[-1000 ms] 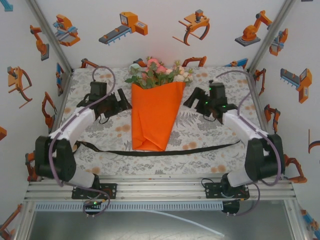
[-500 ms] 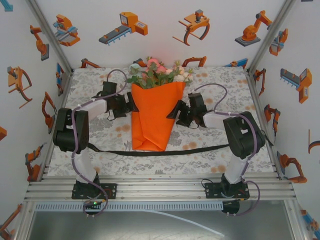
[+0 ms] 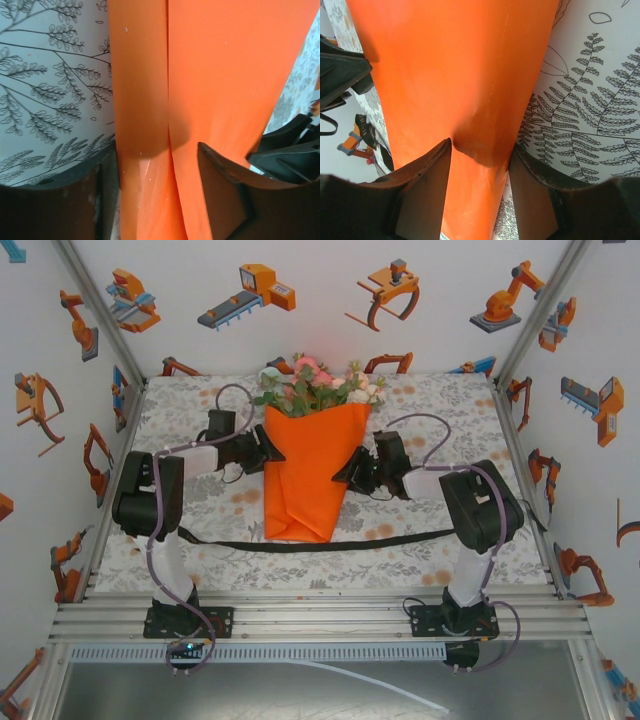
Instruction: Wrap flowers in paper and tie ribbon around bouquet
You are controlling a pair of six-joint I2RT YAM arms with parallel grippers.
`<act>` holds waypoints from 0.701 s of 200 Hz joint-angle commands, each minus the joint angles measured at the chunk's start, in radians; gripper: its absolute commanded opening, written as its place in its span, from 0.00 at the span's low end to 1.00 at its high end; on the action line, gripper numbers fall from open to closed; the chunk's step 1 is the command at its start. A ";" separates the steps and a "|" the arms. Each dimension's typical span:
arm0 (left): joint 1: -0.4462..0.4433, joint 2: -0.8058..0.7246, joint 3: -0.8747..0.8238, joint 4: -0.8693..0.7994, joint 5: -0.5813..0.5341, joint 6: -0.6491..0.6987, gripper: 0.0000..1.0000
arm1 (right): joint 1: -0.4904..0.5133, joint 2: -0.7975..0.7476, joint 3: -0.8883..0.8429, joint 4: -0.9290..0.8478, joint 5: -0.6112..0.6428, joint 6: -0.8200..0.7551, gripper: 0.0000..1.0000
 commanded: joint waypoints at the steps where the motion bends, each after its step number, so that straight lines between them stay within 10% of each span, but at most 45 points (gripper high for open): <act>1: -0.011 0.021 -0.029 0.028 0.021 -0.049 0.45 | 0.010 0.016 -0.020 0.029 -0.015 0.017 0.45; 57: -0.012 -0.054 -0.073 0.147 0.089 -0.157 0.02 | 0.010 -0.070 0.019 -0.037 -0.037 -0.002 0.23; 140: -0.077 -0.294 -0.268 0.104 0.014 -0.182 0.00 | 0.021 -0.247 -0.091 -0.181 -0.013 -0.030 0.13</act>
